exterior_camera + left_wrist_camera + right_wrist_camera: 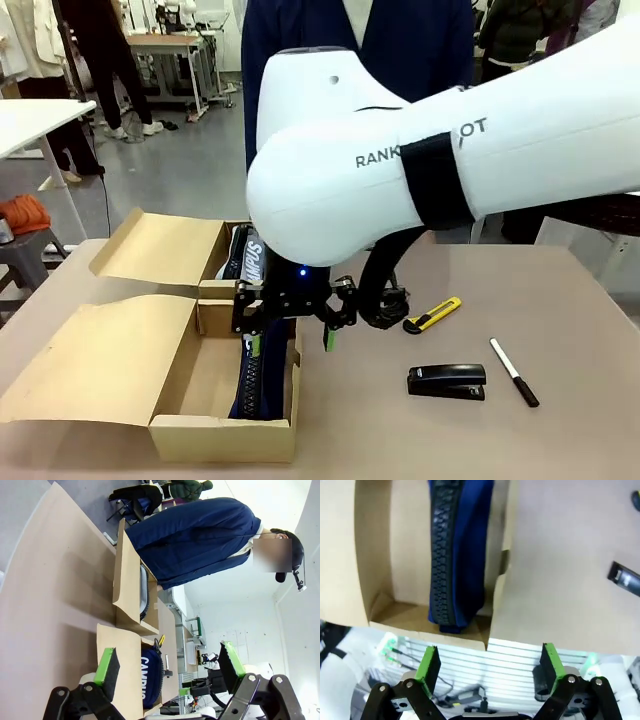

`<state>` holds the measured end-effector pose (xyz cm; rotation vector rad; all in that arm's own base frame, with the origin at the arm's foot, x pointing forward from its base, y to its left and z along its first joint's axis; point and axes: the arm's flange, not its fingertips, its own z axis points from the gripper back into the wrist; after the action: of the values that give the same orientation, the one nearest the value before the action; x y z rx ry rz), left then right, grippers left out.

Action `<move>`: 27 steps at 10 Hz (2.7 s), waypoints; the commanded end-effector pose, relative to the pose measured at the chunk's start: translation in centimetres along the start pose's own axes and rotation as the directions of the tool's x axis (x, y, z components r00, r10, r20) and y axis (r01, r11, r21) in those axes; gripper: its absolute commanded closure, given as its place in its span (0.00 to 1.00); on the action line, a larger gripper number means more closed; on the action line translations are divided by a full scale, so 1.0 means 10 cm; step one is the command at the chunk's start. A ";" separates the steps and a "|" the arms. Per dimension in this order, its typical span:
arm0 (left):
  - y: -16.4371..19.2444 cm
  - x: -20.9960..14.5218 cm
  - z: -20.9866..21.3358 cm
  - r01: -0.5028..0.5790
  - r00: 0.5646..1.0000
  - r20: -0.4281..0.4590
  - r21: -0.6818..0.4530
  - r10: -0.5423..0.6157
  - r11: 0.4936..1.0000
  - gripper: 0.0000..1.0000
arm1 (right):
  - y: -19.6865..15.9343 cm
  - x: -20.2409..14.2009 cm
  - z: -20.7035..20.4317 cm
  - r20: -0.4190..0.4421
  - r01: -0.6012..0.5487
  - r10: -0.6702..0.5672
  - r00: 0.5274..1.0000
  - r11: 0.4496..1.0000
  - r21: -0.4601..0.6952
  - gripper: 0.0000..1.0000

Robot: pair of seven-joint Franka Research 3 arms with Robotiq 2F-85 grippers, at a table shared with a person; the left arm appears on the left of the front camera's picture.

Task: Place items inside the box.
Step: Pick up a Pencil pouch or Stapler and place it inside the Mailer Box closest to the robot.

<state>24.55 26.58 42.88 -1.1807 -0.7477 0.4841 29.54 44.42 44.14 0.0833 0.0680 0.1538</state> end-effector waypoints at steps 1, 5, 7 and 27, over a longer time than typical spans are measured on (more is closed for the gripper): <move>-0.01 0.01 -0.01 0.017 1.000 0.009 -0.021 -0.016 1.000 0.00 | -0.27 0.03 0.20 -0.096 -0.128 0.138 0.986 0.986 0.107 0.00; -0.01 0.01 -0.01 0.017 1.000 0.009 -0.021 -0.016 1.000 0.00 | -2.26 -0.74 0.85 -0.089 -0.014 0.080 0.993 0.816 0.577 0.00; -0.01 0.01 -0.01 0.017 1.000 0.009 -0.021 -0.016 1.000 0.00 | -3.42 -1.11 0.81 0.057 0.037 -0.157 0.986 0.541 0.840 0.00; -0.01 0.01 -0.01 0.017 1.000 0.009 -0.021 -0.016 1.000 0.00 | -6.08 -1.68 0.11 0.192 -0.083 -0.424 0.885 0.263 0.961 0.00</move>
<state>24.62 26.53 42.86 -1.1804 -0.7456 0.4825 22.17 -18.18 40.48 1.3805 -0.2930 -0.1536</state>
